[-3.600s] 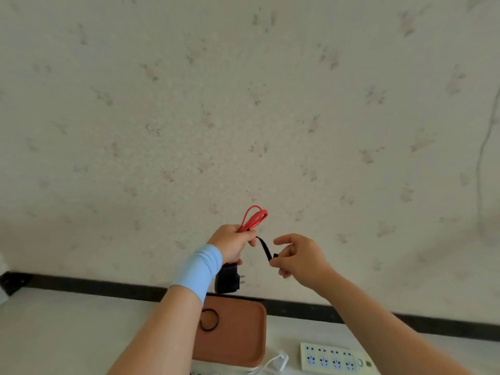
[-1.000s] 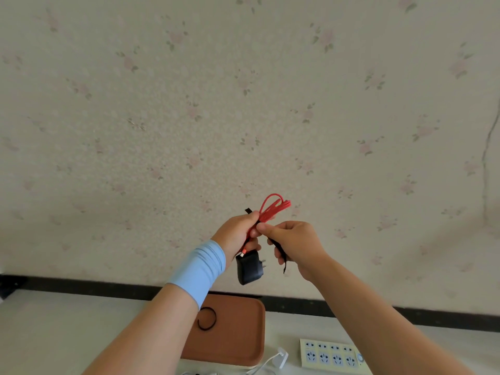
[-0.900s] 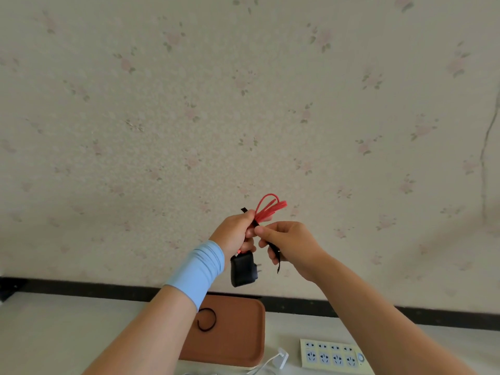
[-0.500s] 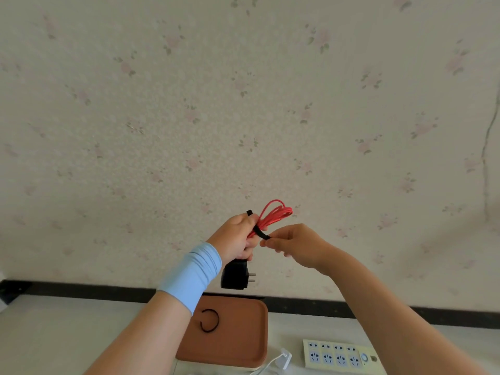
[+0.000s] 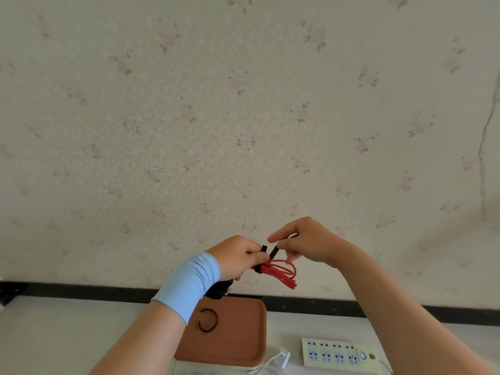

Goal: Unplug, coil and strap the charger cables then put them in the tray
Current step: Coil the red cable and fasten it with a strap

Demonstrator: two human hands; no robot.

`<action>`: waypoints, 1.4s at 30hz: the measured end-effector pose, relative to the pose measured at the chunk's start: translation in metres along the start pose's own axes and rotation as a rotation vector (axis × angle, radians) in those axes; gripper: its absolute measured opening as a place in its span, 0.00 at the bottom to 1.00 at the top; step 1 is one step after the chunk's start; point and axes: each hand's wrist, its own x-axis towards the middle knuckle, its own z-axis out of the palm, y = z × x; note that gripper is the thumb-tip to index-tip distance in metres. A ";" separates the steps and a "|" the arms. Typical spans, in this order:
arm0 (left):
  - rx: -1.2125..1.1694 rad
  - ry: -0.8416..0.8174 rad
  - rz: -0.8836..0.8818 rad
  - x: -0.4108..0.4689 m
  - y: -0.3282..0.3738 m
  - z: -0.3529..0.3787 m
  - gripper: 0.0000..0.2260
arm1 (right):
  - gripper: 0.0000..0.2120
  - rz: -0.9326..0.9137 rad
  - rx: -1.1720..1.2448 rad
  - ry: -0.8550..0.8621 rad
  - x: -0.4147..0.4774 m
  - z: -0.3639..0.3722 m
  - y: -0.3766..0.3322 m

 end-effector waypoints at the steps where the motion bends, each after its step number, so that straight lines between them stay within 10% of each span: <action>1: 0.007 0.040 0.012 0.001 0.001 0.001 0.16 | 0.09 0.007 -0.009 0.064 0.002 0.002 0.001; 7: -0.024 0.378 0.132 0.004 0.009 -0.001 0.14 | 0.08 0.090 0.147 0.273 0.011 0.006 -0.001; 16: 0.270 0.019 0.065 0.007 0.010 0.007 0.16 | 0.04 0.215 0.130 0.071 0.008 0.004 0.003; 34: -0.224 0.542 -0.068 0.015 0.018 0.026 0.17 | 0.08 0.049 0.210 0.610 0.001 0.052 -0.021; 38: -0.009 0.669 0.199 0.010 0.023 0.034 0.18 | 0.08 0.077 0.221 0.651 0.002 0.041 -0.023; 42: 0.096 0.634 0.111 0.019 0.023 0.036 0.18 | 0.06 0.073 0.300 0.656 -0.001 0.034 -0.022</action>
